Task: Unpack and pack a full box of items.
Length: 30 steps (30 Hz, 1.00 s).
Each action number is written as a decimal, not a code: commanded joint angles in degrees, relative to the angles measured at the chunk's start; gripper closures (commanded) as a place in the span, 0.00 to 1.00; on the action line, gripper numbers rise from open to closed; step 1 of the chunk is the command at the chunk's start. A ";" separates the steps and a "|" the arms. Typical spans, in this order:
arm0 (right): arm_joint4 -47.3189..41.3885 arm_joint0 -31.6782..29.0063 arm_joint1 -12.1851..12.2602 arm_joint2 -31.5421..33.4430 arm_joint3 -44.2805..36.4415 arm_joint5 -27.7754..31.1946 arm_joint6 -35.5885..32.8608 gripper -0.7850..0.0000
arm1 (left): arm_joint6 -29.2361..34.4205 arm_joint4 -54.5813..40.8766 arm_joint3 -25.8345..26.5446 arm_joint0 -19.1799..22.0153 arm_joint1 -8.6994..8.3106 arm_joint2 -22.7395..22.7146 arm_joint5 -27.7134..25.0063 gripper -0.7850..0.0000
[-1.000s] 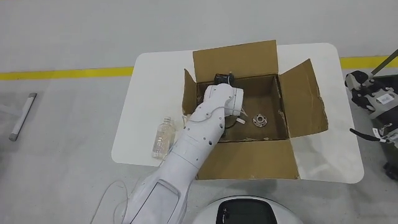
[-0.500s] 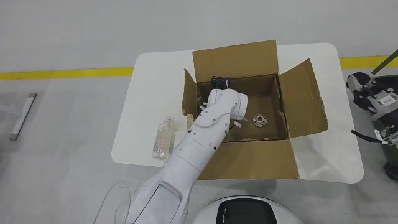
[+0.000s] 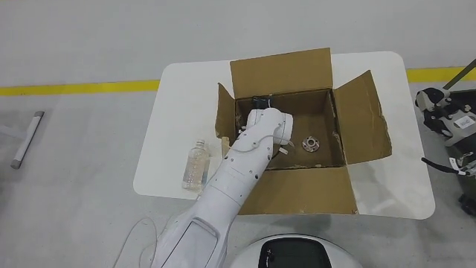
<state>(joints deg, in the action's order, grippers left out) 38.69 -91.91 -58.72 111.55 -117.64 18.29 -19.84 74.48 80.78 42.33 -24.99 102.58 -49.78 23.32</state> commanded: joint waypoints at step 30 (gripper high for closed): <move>0.45 -0.84 -0.27 -0.02 -0.58 0.20 0.13 0.98 | -2.10 1.58 -5.58 -0.61 1.38 -2.63 -0.39 0.67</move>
<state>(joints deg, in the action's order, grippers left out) 39.11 -92.75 -58.99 111.58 -118.21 18.52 -19.72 72.51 82.50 37.01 -25.60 103.91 -52.31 22.99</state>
